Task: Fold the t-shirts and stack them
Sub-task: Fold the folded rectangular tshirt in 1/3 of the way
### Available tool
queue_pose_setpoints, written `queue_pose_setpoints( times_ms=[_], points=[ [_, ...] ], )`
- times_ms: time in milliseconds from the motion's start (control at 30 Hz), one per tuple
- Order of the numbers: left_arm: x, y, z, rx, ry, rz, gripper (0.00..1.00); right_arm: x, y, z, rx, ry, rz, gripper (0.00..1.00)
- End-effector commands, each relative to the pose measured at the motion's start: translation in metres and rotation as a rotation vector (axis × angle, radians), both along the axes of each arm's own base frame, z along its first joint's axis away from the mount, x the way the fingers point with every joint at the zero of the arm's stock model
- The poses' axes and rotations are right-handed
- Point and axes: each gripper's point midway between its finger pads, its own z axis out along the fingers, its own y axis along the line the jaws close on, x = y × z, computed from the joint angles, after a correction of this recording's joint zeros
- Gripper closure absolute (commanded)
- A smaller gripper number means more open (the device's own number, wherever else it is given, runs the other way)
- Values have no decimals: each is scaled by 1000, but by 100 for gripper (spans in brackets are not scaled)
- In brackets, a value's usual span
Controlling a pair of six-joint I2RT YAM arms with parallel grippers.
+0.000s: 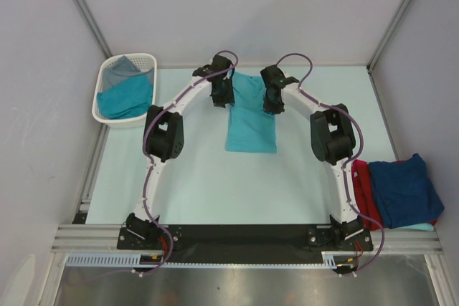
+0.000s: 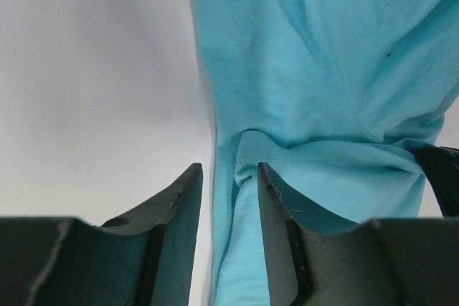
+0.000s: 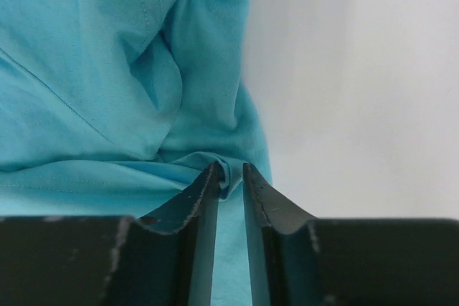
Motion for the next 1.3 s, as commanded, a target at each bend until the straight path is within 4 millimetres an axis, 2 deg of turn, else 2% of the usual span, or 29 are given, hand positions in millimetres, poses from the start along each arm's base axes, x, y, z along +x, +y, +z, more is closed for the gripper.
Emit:
queue_pose_setpoints(
  times_ms=[0,67,167,200,267,533,733,867,1000,1200,1267],
  points=[
    [5,0,37,-35,-71,5,58,3,4,25,12,-52,19,78],
    [4,0,35,-33,-67,5,58,3,5,24,13,-50,21,79],
    [4,0,36,-32,-69,6,59,3,5,23,8,-47,21,87],
    [5,1,36,-32,-69,7,59,3,6,22,10,-47,22,94],
    [4,0,35,-34,-66,4,59,4,6,23,10,-50,21,100],
    [4,-1,32,-35,-63,2,59,20,6,29,12,-75,18,100],
    [4,1,30,-30,-60,4,60,32,14,35,33,-92,22,100],
    [4,1,28,-30,-56,3,60,37,15,29,34,-89,22,100],
    [4,1,27,-29,-53,1,60,41,14,12,24,-65,12,100],
    [3,3,24,-23,-48,3,60,35,-3,-10,-29,-21,-32,100],
    [3,3,24,-21,-47,4,60,33,-7,-11,-39,-16,-44,100]
  ],
)
